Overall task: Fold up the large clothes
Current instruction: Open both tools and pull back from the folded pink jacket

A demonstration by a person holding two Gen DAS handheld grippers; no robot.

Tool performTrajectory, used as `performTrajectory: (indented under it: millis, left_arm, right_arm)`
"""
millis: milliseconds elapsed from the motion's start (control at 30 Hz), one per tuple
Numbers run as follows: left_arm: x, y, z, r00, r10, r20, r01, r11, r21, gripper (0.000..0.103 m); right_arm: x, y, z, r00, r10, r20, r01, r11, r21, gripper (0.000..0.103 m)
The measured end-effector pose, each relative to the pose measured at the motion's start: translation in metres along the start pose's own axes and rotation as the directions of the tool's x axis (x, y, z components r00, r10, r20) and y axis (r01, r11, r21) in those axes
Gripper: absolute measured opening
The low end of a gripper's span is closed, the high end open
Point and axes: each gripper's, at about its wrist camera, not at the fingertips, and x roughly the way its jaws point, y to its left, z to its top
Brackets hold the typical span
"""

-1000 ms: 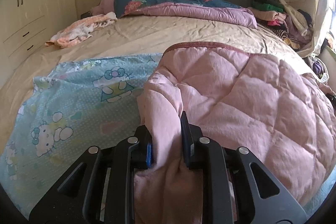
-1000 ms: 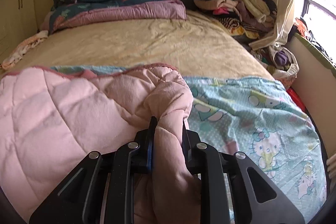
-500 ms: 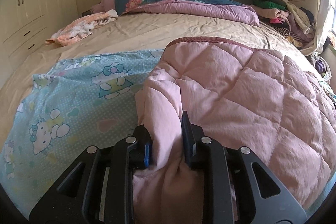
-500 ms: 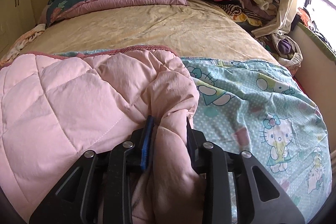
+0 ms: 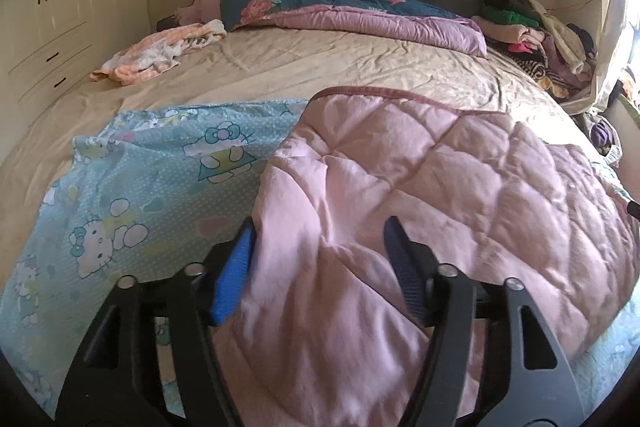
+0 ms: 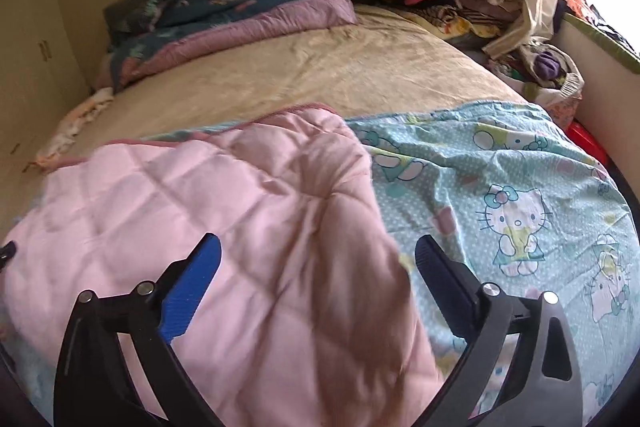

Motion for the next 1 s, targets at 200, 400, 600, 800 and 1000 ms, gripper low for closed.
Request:
performTrajectory:
  millis: [200,400,600,800,1000]
  left_arm:
    - [-0.041,-0.01,0.004,0.998,-0.024,0.055,0.023,1.0,0.01,0.075]
    - [-0.081,-0.023,0.003,0.994,-0.052,0.097,0.049,0.998,0.031,0.094]
    - [-0.109,-0.03,-0.006,0.992,-0.055,0.114,0.052,0.998,0.03,0.094]
    - [-0.125,-0.028,-0.017,0.993,-0.052,0.105,0.051,0.999,0.011,0.094]
    - [-0.133,-0.028,-0.032,0.996,-0.046,0.082,0.045,0.999,0.011,0.094]
  right_arm:
    - [-0.052,0.014,-0.007,0.996,0.074,0.041,-0.073,0.997,-0.014,0.099]
    - [-0.098,0.024,-0.015,0.99,0.114,0.081,-0.113,0.993,-0.025,0.099]
    - [-0.136,0.03,-0.024,0.985,0.11,0.129,-0.104,0.993,-0.053,0.099]
    - [-0.163,0.031,-0.038,0.981,0.121,0.151,-0.113,0.992,-0.056,0.099]
    - [-0.173,0.029,-0.052,0.981,0.132,0.14,-0.13,0.991,-0.02,0.099]
